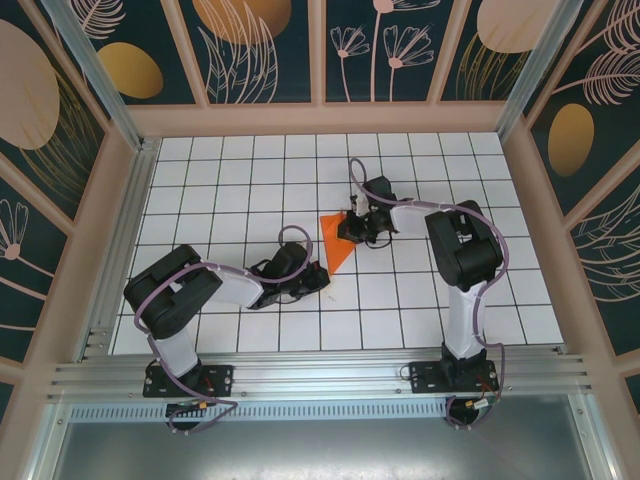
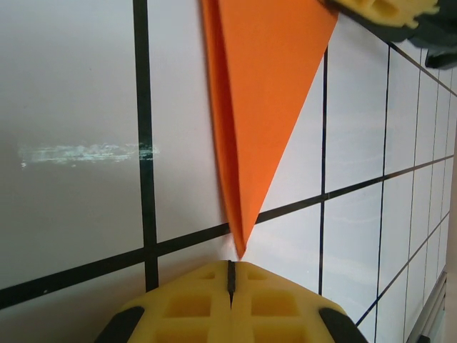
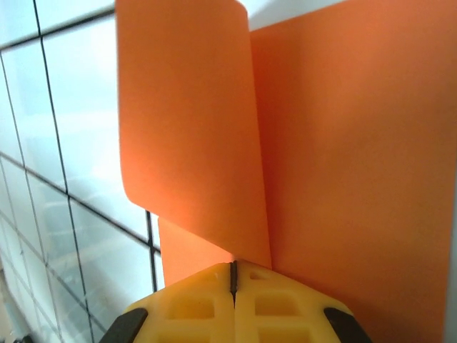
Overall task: Fold a paper plane with a square sheet of paper (pick it up from the middle)
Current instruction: Fourth fold the wing at the center of the table.
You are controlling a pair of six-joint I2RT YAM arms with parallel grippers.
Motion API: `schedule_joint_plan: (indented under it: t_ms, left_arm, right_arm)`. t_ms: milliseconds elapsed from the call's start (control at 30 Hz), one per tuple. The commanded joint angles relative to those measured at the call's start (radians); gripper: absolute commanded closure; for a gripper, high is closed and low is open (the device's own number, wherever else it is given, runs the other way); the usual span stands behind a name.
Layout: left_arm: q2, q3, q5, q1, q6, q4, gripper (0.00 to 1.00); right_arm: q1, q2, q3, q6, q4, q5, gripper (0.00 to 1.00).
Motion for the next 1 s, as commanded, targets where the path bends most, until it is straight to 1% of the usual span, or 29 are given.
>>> schedule_joint_plan:
  t_ms: [0, 133, 200, 300, 367, 467, 567, 667, 833, 933, 967]
  left_arm:
    - [0.015, -0.049, 0.025, -0.022, 0.007, -0.185, 1.00]
    - [-0.066, -0.036, 0.001, -0.023, 0.015, -0.200, 1.00]
    - [-0.140, -0.028, -0.023, -0.023, 0.024, -0.194, 1.00]
    - [-0.208, -0.009, -0.060, -0.023, 0.039, -0.188, 0.96]
    - [-0.225, 0.007, -0.069, -0.023, 0.041, -0.172, 0.90]
    - [-0.209, 0.020, -0.072, -0.023, 0.029, -0.145, 0.87]
    - [-0.171, 0.051, -0.095, -0.023, 0.030, -0.182, 0.85]
    - [-0.128, 0.088, -0.131, -0.023, 0.024, -0.258, 0.87]
    - [-0.066, 0.117, -0.086, -0.023, 0.021, -0.259, 0.90]
    - [-0.064, 0.120, -0.087, -0.023, 0.016, -0.276, 0.92]
    - [-0.030, 0.122, -0.086, -0.023, 0.015, -0.288, 0.93]
  right_arm:
    - [-0.013, 0.033, 0.018, -0.030, 0.016, 0.056, 0.96]
    - [0.001, 0.013, -0.015, -0.015, 0.023, 0.046, 0.96]
    - [0.015, -0.012, -0.043, 0.002, 0.025, 0.057, 0.96]
    - [0.037, -0.050, -0.092, 0.039, 0.037, 0.067, 0.96]
    - [0.058, -0.082, -0.132, 0.077, 0.047, 0.076, 0.96]
    - [0.105, -0.128, -0.191, 0.141, 0.065, 0.096, 0.96]
    - [0.150, -0.166, -0.239, 0.206, 0.073, 0.125, 0.96]
    - [0.186, -0.202, -0.286, 0.270, 0.097, 0.146, 0.95]
    - [0.213, -0.218, -0.309, 0.313, 0.108, 0.158, 0.96]
    - [0.215, -0.217, -0.303, 0.314, 0.102, 0.161, 0.96]
    - [0.214, -0.216, -0.301, 0.312, 0.101, 0.161, 0.96]
